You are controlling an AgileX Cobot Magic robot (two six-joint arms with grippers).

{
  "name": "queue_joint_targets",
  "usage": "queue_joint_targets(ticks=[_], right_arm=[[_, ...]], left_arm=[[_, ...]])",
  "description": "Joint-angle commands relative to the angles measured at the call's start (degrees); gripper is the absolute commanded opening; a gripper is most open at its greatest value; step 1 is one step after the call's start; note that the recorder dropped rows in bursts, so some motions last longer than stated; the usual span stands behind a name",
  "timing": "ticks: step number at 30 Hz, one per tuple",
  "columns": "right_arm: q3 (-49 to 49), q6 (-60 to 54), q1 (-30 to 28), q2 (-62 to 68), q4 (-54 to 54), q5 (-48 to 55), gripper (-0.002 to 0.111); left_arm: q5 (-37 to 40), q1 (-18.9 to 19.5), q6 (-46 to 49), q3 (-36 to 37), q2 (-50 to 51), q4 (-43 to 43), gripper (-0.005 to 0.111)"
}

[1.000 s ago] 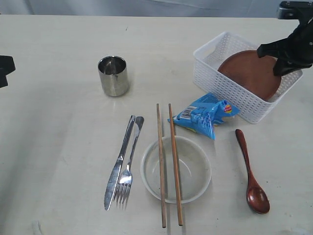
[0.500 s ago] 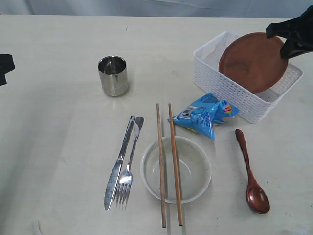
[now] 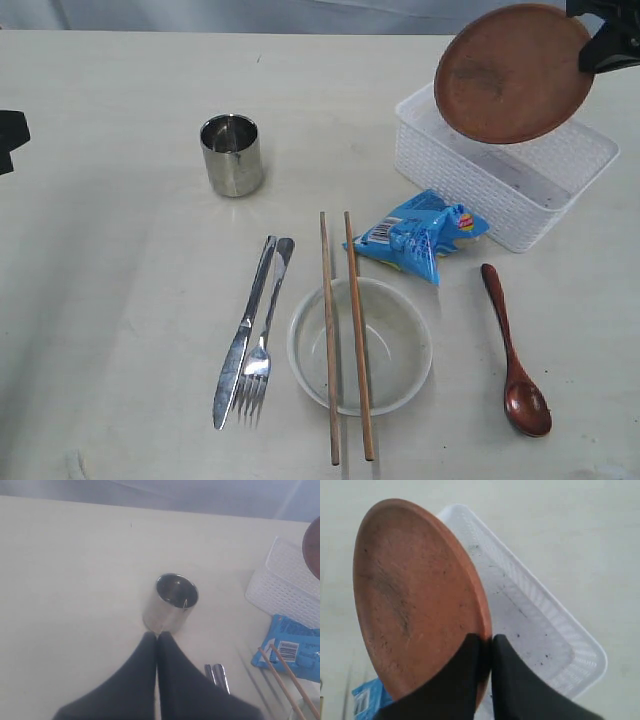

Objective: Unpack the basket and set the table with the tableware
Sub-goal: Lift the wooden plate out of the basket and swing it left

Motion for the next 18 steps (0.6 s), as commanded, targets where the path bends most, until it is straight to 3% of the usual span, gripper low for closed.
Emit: queue_joint_targets(ticks=[1,18], right_arm=[[0.14,-3.6,-0.08,-0.64,6.29,1.69,0.0],[0.14,-5.35,18.31,4.42,13.95,-3.99,0.0]], left_arm=[[-0.5,0.01,-0.17,0.2,-0.35,-0.95,0.0],[-0.5,0.01,-0.17,0.2,-0.35,-1.05,0.0]])
